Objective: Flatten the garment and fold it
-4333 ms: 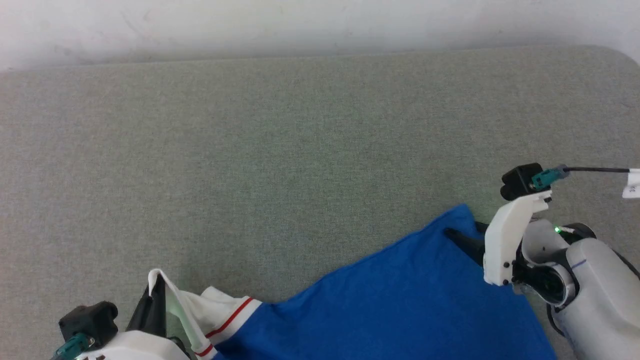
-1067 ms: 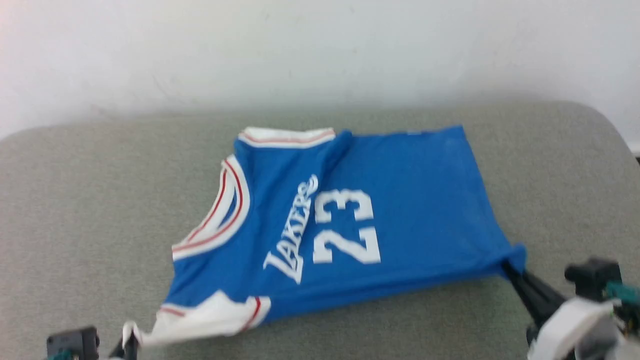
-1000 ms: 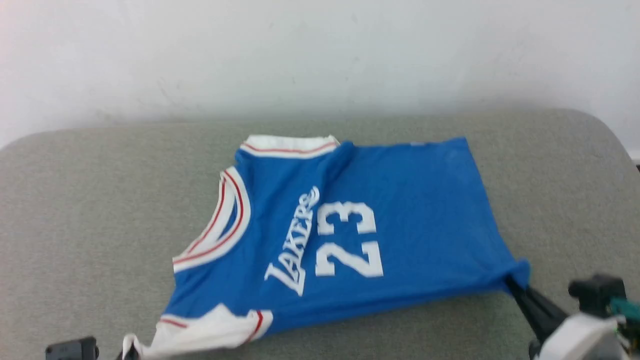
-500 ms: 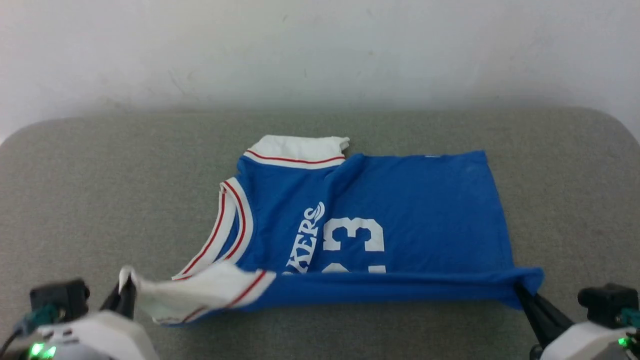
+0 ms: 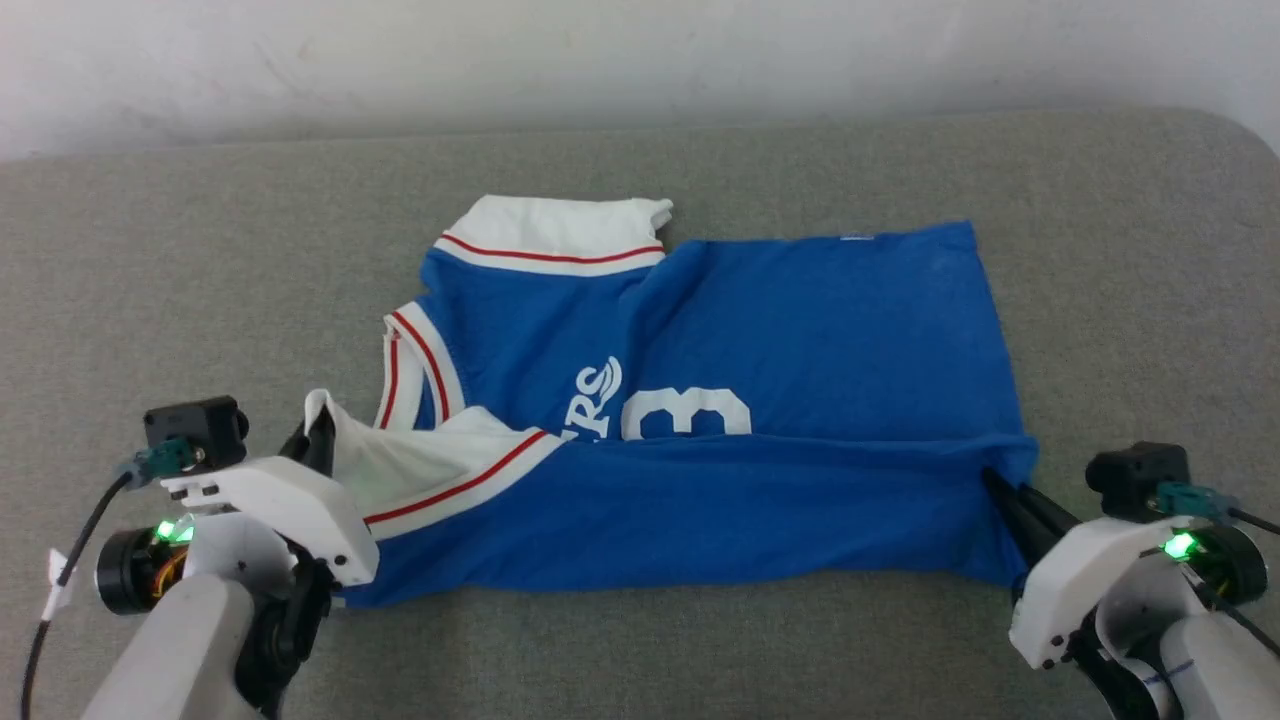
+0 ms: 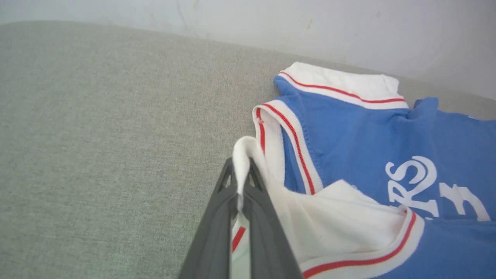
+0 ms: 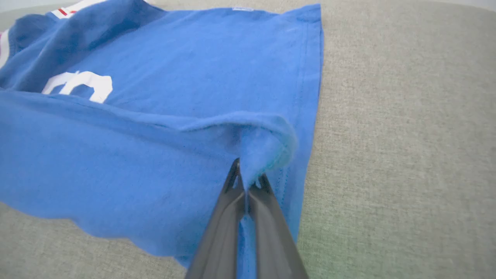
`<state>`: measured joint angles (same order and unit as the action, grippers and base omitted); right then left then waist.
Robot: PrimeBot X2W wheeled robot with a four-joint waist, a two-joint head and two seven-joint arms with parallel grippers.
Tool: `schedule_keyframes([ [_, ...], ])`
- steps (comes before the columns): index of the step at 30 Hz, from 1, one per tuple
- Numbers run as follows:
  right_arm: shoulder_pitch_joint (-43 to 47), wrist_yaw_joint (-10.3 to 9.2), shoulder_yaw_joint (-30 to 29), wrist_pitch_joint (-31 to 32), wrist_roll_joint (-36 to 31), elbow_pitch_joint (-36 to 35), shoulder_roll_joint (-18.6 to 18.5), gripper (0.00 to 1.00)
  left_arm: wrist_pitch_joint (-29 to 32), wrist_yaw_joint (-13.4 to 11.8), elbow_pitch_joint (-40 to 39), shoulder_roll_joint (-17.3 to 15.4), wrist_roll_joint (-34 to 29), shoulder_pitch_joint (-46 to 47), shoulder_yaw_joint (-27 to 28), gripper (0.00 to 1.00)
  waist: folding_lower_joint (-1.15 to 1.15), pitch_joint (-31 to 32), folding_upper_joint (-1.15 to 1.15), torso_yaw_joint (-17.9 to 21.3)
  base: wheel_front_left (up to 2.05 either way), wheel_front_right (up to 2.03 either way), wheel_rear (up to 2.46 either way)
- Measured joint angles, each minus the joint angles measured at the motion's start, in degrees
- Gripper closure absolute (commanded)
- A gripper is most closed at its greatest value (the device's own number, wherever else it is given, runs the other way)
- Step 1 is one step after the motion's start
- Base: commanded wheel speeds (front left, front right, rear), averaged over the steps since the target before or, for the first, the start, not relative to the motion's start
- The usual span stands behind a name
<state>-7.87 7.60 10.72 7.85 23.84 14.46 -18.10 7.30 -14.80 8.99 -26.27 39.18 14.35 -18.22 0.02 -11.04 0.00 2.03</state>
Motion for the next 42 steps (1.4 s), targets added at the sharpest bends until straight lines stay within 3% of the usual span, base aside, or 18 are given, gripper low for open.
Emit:
schedule_keyframes([
  [1,-0.88,0.00,0.62,-0.43,0.00,1.40,0.01,1.00,-0.07,0.65,2.22,0.53,0.33,0.77,-0.23,1.00,0.00,-0.39,0.00,0.19,0.00,0.00,0.00],
  [2,-1.72,0.00,1.42,-0.66,0.01,2.88,0.02,0.88,-0.23,1.22,4.47,1.11,0.68,1.42,-0.36,1.00,0.00,-0.71,0.00,0.40,0.00,0.00,0.00],
  [3,-2.43,0.00,2.07,-1.23,0.03,4.25,0.09,0.63,-0.25,1.79,6.42,1.72,1.22,1.87,-0.43,1.00,0.00,-0.93,0.00,0.64,0.00,0.00,0.00],
  [4,-3.04,0.00,2.68,-1.91,0.04,5.49,0.18,0.54,-0.25,2.57,8.21,2.43,2.08,2.33,-0.37,1.00,0.00,-1.08,0.00,0.86,0.00,0.00,0.00],
  [5,-3.70,0.00,3.22,-2.24,0.04,6.92,0.24,0.14,-0.29,3.30,9.92,3.12,2.98,2.70,-0.34,0.71,-0.01,-1.16,0.00,1.07,0.00,0.00,0.00],
  [6,-4.15,0.00,3.80,-3.09,0.04,7.94,0.22,0.00,-0.38,3.94,11.33,3.70,3.63,3.04,-0.38,0.31,-0.01,-1.15,0.00,1.21,0.00,0.00,0.00],
  [7,-4.54,0.00,4.28,-3.99,0.04,8.90,0.24,0.00,-0.66,4.53,12.72,4.26,4.13,3.38,-0.34,0.31,-0.01,-1.02,0.00,1.28,0.00,0.00,0.00],
  [8,-4.84,0.00,4.82,-4.85,0.01,9.57,0.22,0.00,-0.86,5.01,13.82,4.67,4.45,3.63,-0.33,0.00,-0.01,-0.80,0.00,1.32,0.00,0.00,0.00],
  [13,-4.68,0.00,4.59,-13.36,-0.56,9.35,0.40,0.00,-1.31,6.78,16.15,5.04,6.79,3.75,0.74,0.00,-0.02,1.07,0.00,1.21,0.00,0.00,0.00],
  [19,-1.12,-0.05,-0.18,-20.67,-5.43,3.75,2.57,0.00,2.01,7.35,13.58,0.32,7.94,3.25,2.27,0.00,-0.03,3.88,0.00,1.49,0.00,0.00,0.00],
  [25,4.69,-0.05,-2.96,-21.59,-10.83,-5.33,5.13,0.00,13.84,6.82,5.21,-7.23,10.70,-0.47,2.91,0.00,-0.03,5.76,0.00,3.30,0.00,0.00,0.00],
  [30,8.81,-0.05,-3.81,-21.49,-13.07,-11.46,6.60,0.00,24.24,4.61,-1.49,-12.20,12.20,-4.80,1.76,0.00,-0.03,6.49,0.00,5.27,0.00,0.00,0.00],
  [34,10.24,-0.05,-4.25,-20.60,-13.39,-15.00,7.86,0.00,28.27,2.50,-3.22,-13.76,12.84,-7.72,0.91,0.00,-0.03,6.53,0.00,6.84,0.00,0.00,0.00],
  [42,10.80,-0.05,-2.16,-19.40,-12.63,-16.03,9.07,0.00,31.69,1.14,0.01,-13.63,12.50,-8.62,-2.40,0.00,-0.02,5.19,0.00,9.15,0.00,0.00,0.00],
])
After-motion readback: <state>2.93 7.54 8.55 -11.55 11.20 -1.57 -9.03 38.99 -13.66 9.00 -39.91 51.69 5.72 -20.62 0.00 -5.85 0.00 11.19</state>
